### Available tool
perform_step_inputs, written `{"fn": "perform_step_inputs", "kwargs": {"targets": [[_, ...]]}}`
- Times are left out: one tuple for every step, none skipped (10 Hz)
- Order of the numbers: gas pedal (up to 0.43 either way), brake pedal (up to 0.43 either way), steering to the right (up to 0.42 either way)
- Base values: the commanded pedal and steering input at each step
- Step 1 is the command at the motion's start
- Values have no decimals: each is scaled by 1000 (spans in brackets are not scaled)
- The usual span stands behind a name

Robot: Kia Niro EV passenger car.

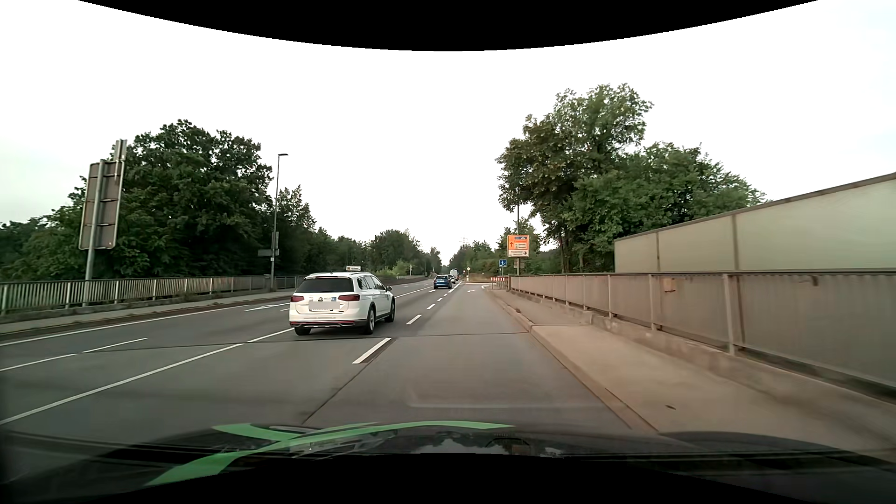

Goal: Follow the waypoints while adhering to traffic rules and regulations

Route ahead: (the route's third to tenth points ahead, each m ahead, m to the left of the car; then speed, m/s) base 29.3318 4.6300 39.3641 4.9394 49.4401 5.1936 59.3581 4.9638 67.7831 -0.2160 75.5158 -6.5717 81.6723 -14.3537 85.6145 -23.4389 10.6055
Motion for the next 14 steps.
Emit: {"fn": "perform_step_inputs", "kwargs": {"targets": [[150,0,-6],[150,0,-6],[150,0,-6],[150,0,-4],[150,0,-4],[150,0,-4],[150,0,-3],[150,0,-2],[138,0,-2],[118,0,-2],[118,0,-1],[110,0,0],[98,0,0],[98,0,0]]}}
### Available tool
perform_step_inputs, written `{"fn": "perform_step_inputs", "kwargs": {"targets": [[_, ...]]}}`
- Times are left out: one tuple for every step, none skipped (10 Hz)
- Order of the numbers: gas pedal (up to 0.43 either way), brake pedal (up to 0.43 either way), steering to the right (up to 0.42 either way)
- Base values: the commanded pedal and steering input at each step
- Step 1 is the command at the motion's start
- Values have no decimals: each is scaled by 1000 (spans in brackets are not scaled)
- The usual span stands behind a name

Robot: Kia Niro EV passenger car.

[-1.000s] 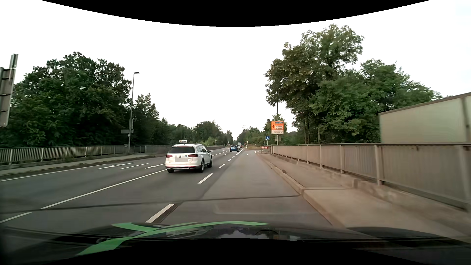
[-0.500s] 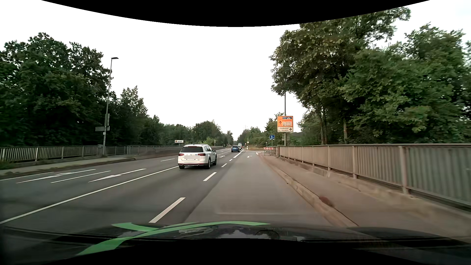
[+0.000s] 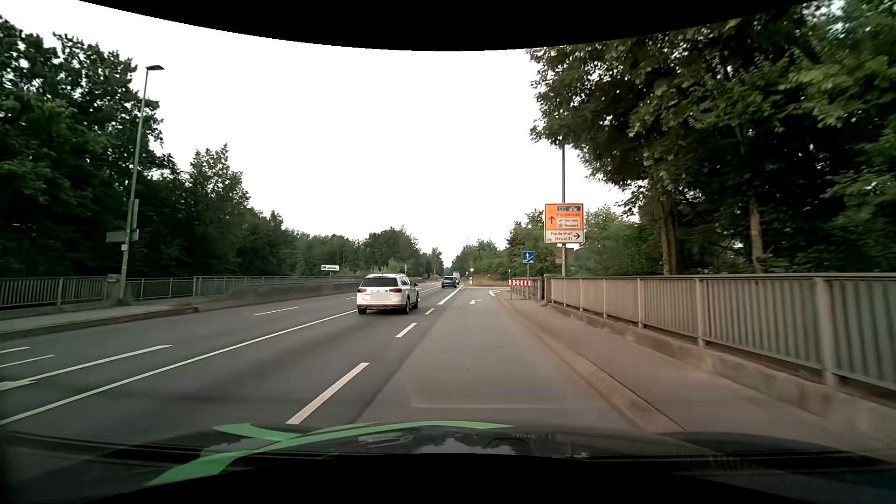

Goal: Follow the waypoints while adhering to traffic rules and regulations

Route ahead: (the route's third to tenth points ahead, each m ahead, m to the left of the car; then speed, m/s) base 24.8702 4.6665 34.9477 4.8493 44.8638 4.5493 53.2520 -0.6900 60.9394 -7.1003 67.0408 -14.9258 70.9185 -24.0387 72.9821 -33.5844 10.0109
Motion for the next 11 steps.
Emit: {"fn": "perform_step_inputs", "kwargs": {"targets": [[98,0,0],[98,0,0],[98,0,0],[98,0,0],[98,0,0],[98,0,0],[98,0,0],[98,0,-1],[98,0,-2],[98,0,-3],[98,0,-3]]}}
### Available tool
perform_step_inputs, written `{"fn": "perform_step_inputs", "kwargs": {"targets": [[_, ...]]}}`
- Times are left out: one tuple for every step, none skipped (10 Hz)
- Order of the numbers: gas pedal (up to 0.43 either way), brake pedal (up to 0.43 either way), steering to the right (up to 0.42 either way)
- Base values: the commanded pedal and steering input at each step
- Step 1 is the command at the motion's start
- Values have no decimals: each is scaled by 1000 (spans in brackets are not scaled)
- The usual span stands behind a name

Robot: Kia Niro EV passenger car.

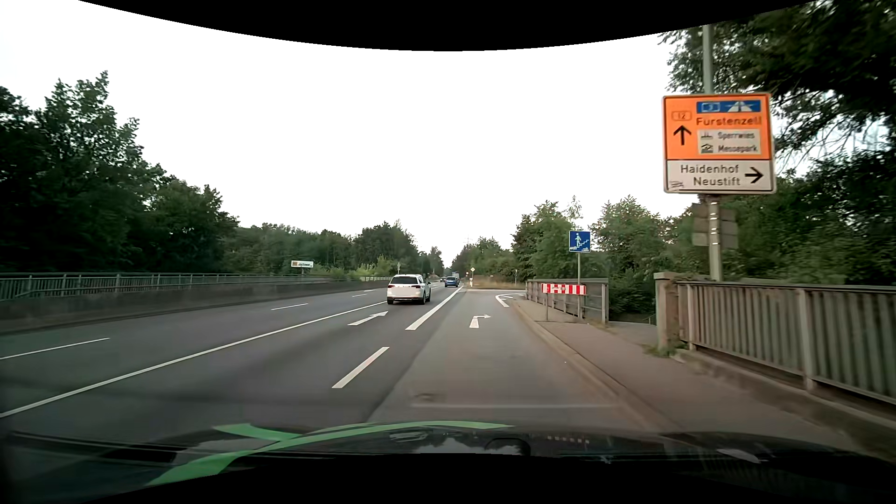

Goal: Follow the waypoints while adhering to traffic rules and regulations

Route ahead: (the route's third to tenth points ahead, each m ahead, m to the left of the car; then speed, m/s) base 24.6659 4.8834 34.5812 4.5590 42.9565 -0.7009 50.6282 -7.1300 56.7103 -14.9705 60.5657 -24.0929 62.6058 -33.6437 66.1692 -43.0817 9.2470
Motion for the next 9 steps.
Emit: {"fn": "perform_step_inputs", "kwargs": {"targets": [[98,0,-3],[110,0,-3],[110,0,-3],[110,0,-3],[110,0,-2],[110,0,-1],[118,0,0],[118,0,0],[118,0,0]]}}
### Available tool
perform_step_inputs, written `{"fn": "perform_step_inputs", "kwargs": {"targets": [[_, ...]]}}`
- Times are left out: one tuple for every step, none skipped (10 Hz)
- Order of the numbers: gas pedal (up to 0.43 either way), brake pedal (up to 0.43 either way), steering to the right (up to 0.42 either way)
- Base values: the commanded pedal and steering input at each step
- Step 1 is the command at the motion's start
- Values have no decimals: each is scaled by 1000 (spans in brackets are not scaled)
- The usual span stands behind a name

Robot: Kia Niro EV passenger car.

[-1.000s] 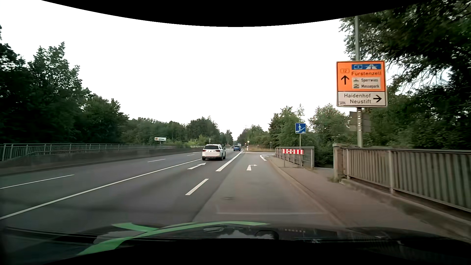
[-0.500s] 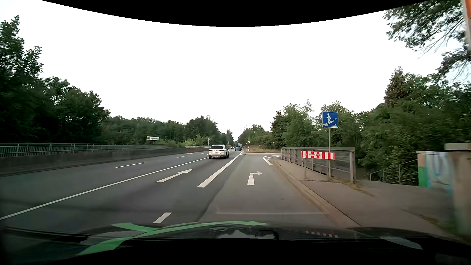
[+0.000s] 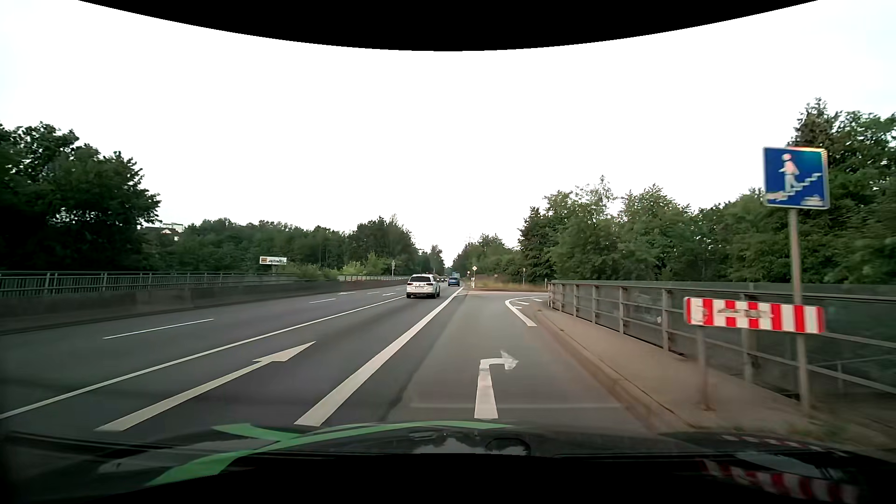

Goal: Follow the waypoints while adhering to traffic rules and regulations

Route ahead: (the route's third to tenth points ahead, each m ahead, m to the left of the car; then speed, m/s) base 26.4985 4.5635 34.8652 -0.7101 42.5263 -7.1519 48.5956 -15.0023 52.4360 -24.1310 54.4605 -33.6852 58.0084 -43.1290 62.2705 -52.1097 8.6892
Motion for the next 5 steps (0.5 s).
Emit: {"fn": "perform_step_inputs", "kwargs": {"targets": [[130,0,0],[138,0,0],[138,0,0],[138,0,0],[138,0,0]]}}
